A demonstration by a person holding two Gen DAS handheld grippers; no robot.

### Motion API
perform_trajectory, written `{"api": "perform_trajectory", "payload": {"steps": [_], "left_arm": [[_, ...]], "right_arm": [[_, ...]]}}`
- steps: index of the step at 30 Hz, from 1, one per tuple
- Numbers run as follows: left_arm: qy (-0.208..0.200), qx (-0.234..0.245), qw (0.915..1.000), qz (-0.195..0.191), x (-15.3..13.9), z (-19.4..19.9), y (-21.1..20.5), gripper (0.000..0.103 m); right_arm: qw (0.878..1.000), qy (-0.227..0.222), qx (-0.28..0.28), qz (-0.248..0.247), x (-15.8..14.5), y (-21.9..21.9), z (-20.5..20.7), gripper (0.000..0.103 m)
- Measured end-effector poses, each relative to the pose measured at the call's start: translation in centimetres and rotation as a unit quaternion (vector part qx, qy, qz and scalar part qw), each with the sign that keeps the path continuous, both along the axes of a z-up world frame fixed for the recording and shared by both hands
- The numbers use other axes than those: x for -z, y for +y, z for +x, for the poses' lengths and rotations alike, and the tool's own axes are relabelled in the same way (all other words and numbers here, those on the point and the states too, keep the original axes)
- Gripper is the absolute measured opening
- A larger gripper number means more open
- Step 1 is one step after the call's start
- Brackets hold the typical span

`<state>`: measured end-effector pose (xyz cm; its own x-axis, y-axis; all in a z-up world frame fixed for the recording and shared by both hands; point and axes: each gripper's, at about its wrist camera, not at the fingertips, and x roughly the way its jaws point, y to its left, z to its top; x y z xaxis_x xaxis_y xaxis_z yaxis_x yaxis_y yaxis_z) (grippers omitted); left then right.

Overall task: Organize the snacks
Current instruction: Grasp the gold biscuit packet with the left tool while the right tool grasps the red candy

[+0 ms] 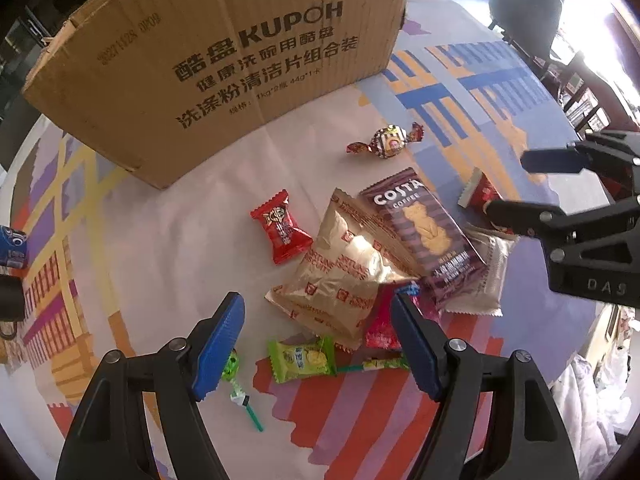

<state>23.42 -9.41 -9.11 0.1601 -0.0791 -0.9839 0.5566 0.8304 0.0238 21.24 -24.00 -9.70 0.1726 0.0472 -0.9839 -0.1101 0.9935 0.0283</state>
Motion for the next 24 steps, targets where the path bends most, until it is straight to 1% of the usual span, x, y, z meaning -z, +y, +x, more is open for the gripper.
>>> {"api": "perform_trajectory", "payload": {"steps": [6, 14, 16, 18, 20, 24], "left_arm": [[0.006, -0.018, 0.9998, -0.010, 0.6, 1.0, 0.0, 0.074], [0.024, -0.033, 0.9989, -0.024, 1.2, 2.1, -0.4, 0.069], [0.030, -0.036, 0.9986, -0.024, 1.5, 2.3, -0.5, 0.065], [0.036, -0.040, 0.9982, -0.027, 1.8, 2.5, -1.0, 0.063], [0.042, -0.045, 0.9977, -0.028, 2.0, 2.6, -0.8, 0.057], [0.044, -0.049, 0.9971, -0.038, 1.7, 2.5, -0.4, 0.052]], "right_arm": [[1.000, 0.016, 0.002, 0.002, 1.2, -0.1, 0.3, 0.061], [1.000, 0.029, 0.001, -0.004, 2.3, 0.0, 1.0, 0.059], [0.999, 0.034, 0.001, -0.004, 2.5, 0.1, 1.1, 0.053], [0.999, 0.037, 0.001, -0.003, 2.9, 0.1, 1.4, 0.050], [0.999, 0.041, 0.002, -0.003, 3.3, 0.0, 1.4, 0.047], [0.999, 0.047, 0.000, 0.003, 4.0, -0.3, 1.3, 0.031]]}}
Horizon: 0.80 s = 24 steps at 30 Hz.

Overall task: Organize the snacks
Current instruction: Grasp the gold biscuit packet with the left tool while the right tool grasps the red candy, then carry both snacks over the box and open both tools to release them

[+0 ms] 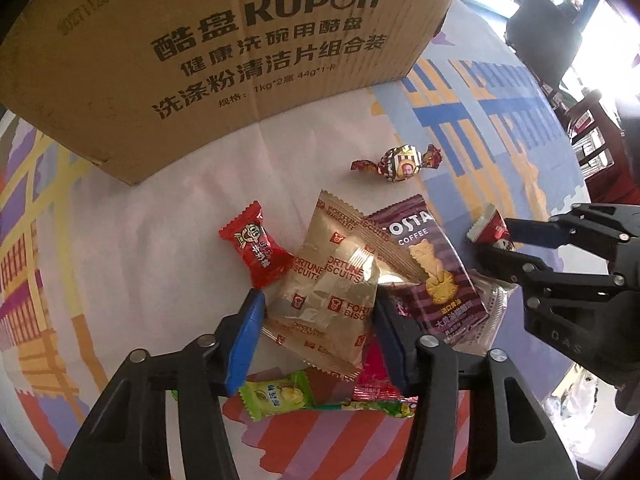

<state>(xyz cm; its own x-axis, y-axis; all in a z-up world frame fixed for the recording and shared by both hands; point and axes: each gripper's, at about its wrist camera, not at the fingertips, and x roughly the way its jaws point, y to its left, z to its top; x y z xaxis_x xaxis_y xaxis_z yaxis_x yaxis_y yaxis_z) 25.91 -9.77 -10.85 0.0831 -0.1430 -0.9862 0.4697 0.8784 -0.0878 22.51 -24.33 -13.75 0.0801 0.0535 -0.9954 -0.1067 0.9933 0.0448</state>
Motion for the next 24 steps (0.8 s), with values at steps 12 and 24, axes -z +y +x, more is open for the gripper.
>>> {"api": "perform_trajectory", "payload": {"steps": [12, 24], "left_arm": [[-0.038, -0.020, 0.9989, -0.017, -2.5, -1.1, 0.5, 0.050], [-0.085, -0.047, 0.9940, -0.051, -6.5, -1.1, 1.6, 0.050]], "right_arm": [[0.999, -0.044, -0.001, 0.004, -1.8, -0.5, -0.1, 0.023], [0.990, -0.137, -0.018, -0.006, -8.0, 1.0, -0.1, 0.023]]}}
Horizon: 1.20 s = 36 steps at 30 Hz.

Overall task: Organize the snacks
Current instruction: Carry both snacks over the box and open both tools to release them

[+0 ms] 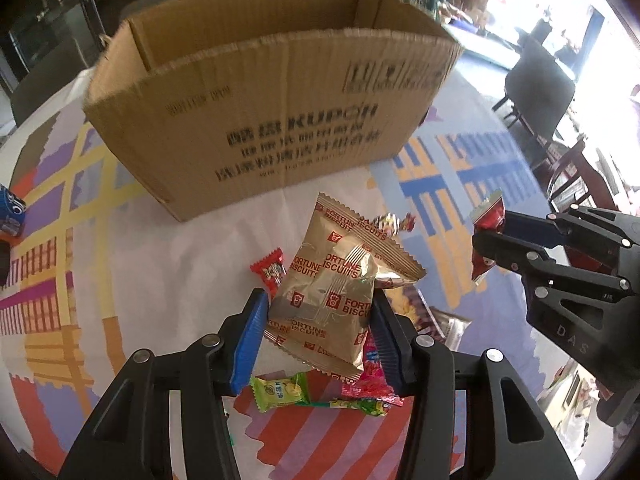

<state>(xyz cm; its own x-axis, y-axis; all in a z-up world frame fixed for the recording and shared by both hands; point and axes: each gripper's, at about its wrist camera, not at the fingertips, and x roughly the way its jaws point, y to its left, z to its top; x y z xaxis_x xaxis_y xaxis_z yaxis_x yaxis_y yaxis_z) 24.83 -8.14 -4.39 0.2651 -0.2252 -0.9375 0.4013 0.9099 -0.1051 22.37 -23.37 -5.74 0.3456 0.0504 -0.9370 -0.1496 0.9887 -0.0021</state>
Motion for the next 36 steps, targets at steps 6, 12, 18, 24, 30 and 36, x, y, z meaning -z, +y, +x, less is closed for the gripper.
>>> {"api": "perform_trajectory", "payload": {"steps": [6, 12, 18, 24, 30, 36], "left_arm": [[-0.031, -0.007, 0.9994, -0.011, -2.4, -0.1, 0.5, 0.050], [-0.064, -0.016, 0.9975, -0.025, -4.9, 0.1, 0.9, 0.050], [-0.093, -0.028, 0.9946, -0.038, -7.4, 0.7, 1.4, 0.050], [-0.117, -0.042, 0.9913, -0.045, -9.4, 1.6, 1.9, 0.050], [-0.129, -0.056, 0.9887, -0.051, -10.9, 2.8, 2.5, 0.050], [-0.138, -0.071, 0.9864, -0.053, -12.1, 4.3, 3.0, 0.050]], "right_arm": [[0.999, -0.029, -0.006, 0.013, -2.3, 0.8, -0.1, 0.023], [0.998, -0.058, -0.005, 0.032, -4.4, 1.2, 0.2, 0.023], [0.995, -0.084, -0.004, 0.049, -6.6, 1.6, 0.7, 0.023], [0.992, -0.108, -0.004, 0.063, -8.5, 2.1, 1.5, 0.023], [0.990, -0.125, -0.006, 0.065, -10.1, 2.7, 2.7, 0.023], [0.988, -0.138, -0.009, 0.074, -11.4, 3.2, 4.5, 0.023]]}}
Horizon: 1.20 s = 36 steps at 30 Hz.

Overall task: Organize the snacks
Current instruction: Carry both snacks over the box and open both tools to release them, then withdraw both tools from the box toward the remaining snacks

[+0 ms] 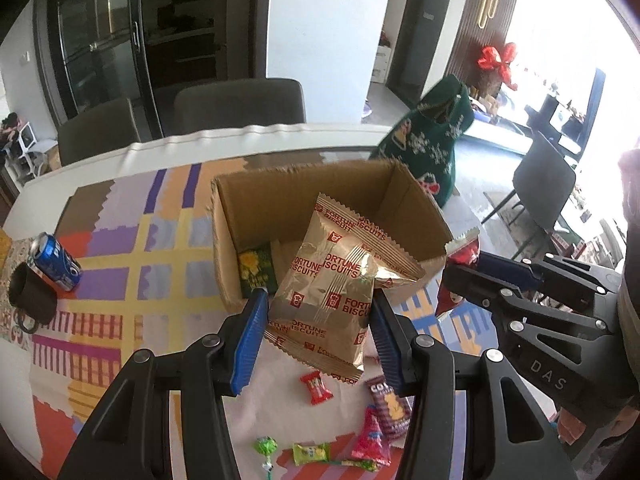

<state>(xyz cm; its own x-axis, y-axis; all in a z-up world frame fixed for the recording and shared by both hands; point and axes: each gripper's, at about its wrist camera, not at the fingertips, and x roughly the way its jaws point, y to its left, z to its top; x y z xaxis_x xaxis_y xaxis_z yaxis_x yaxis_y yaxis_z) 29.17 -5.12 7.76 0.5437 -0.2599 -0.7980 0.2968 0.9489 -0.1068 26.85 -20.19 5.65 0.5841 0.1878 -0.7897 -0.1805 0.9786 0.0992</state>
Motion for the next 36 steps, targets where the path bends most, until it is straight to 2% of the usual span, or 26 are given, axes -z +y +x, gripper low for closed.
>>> {"api": "perform_trajectory", "payload": {"steps": [7, 14, 24, 27, 29, 30, 31, 36], "left_arm": [[-0.008, -0.012, 0.9999, 0.003, -1.0, 2.5, 0.3, 0.050], [0.002, -0.018, 0.9998, 0.002, -0.1, 5.1, 0.3, 0.050], [0.022, -0.024, 0.9994, 0.014, 2.1, 8.3, -0.1, 0.051], [0.020, -0.022, 0.9993, 0.021, 2.6, 8.7, -0.4, 0.055], [0.019, -0.023, 0.9993, 0.023, 2.7, 8.7, -0.3, 0.063], [0.017, -0.025, 0.9993, 0.024, 2.8, 8.5, -0.3, 0.066], [0.015, -0.027, 0.9992, 0.028, 2.8, 8.3, -0.2, 0.066], [0.012, -0.026, 0.9991, 0.031, 2.5, 6.9, -0.2, 0.069]], "right_arm": [[1.000, 0.000, -0.001, 0.011, -0.6, 0.0, 2.5, 0.023], [1.000, -0.004, 0.008, 0.014, -0.8, -0.3, 5.3, 0.023], [1.000, 0.013, 0.015, 0.014, 1.4, -0.7, 8.6, 0.023], [1.000, 0.017, 0.017, 0.013, 2.1, -0.8, 9.2, 0.023], [1.000, 0.014, 0.025, 0.005, 2.3, -0.9, 9.4, 0.033], [1.000, 0.011, 0.029, -0.003, 2.3, -0.9, 9.5, 0.043], [0.999, 0.002, 0.033, -0.009, 2.2, -1.0, 9.4, 0.049], [1.000, -0.004, 0.029, -0.006, 2.0, -1.3, 8.5, 0.049]]}}
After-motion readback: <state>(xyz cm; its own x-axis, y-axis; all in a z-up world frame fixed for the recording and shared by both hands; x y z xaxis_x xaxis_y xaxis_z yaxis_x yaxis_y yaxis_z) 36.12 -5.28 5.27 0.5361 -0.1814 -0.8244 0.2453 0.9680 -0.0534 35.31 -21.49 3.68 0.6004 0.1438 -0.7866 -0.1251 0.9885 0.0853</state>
